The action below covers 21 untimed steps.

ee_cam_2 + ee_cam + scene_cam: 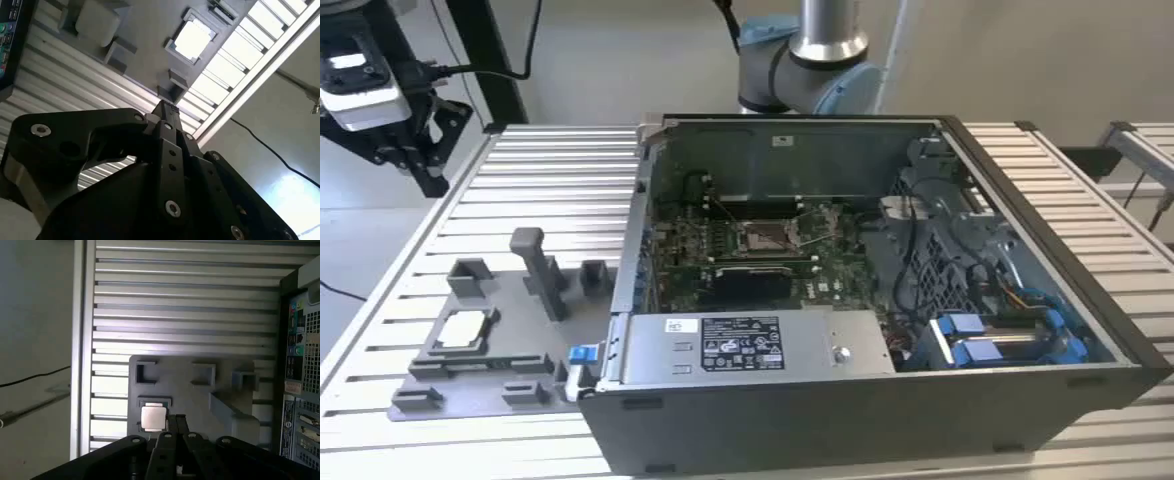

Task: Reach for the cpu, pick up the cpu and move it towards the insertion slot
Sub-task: 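Reach for the cpu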

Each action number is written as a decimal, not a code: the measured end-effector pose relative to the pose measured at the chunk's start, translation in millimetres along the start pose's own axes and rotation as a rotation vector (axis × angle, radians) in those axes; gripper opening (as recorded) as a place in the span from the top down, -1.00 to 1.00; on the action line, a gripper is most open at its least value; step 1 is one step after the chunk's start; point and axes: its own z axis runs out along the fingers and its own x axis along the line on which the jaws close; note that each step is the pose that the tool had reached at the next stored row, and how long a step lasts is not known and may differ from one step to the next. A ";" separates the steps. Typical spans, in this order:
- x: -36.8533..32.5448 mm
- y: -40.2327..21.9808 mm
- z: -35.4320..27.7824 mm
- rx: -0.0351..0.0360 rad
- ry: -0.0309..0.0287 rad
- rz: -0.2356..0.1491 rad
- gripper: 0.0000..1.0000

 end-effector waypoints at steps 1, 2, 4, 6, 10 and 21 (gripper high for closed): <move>0.0 0.0 0.0 0.0000 0.0001 0.000 1.00; 0.0 0.0 0.0 0.0000 0.0000 0.000 1.00; 0.0 0.0 0.0 0.0000 0.0000 0.000 1.00; 0.0 0.0 0.0 0.0000 -0.0001 0.000 1.00; 0.0 0.0 0.0 0.0000 0.0000 0.000 1.00; 0.0 0.0 0.0 0.0000 0.0000 0.000 -1.00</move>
